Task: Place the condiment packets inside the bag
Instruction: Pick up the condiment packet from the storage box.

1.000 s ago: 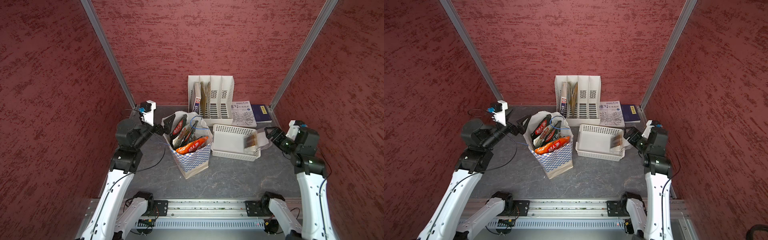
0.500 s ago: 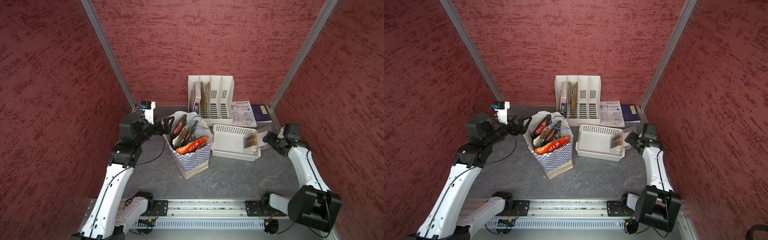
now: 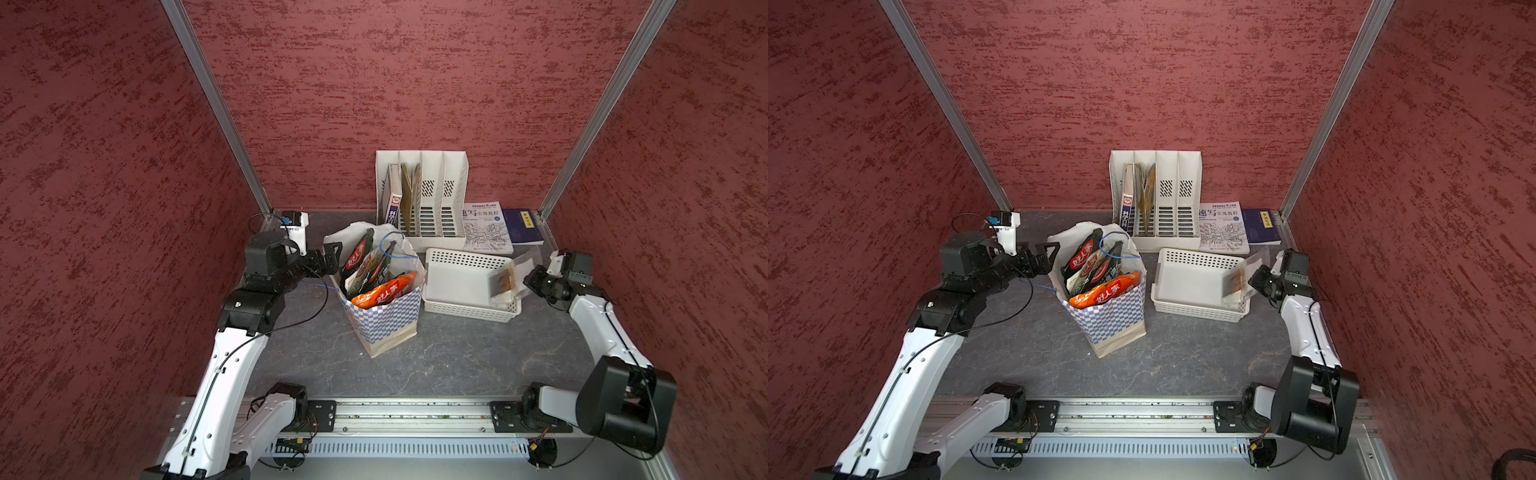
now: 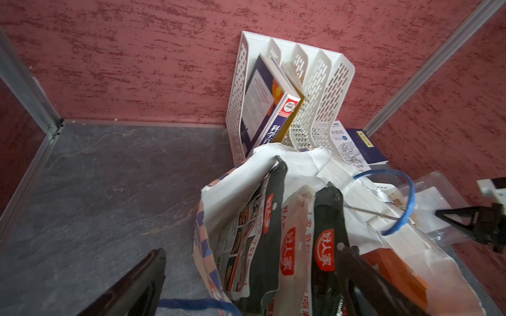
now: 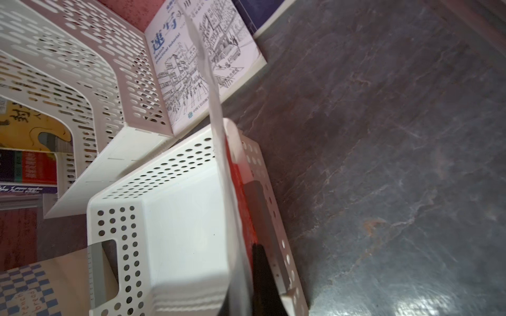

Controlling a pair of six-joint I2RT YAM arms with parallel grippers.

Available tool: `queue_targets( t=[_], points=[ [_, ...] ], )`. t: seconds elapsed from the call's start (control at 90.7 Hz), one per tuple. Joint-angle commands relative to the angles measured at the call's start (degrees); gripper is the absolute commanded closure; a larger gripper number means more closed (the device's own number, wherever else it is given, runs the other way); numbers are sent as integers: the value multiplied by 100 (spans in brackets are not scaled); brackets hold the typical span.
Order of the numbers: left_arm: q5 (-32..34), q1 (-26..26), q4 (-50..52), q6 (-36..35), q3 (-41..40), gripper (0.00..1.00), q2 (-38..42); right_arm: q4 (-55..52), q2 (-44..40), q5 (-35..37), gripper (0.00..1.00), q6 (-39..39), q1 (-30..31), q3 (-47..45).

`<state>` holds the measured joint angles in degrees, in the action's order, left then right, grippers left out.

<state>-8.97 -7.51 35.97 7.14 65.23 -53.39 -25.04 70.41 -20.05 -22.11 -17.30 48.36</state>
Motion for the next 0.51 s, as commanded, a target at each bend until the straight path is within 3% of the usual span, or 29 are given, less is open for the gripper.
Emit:
queue_targets(
  t=[0.0, 0.121, 0.287, 0.496],
  points=[
    [925, 92, 344, 183, 138, 0, -80, 125, -614, -610, 100, 268, 32, 371],
    [964, 228, 532, 202, 232, 0, -244, -201, -1070, -1375, 100, 223, 201, 881],
    [132, 621, 664, 229, 383, 0, -561, -465, -1498, -1930, 100, -82, 750, 1799],
    [-768, 1001, 560, 473, 502, 0, -858, 193, -1490, -1904, 100, -962, 2192, 2954]
  ],
)
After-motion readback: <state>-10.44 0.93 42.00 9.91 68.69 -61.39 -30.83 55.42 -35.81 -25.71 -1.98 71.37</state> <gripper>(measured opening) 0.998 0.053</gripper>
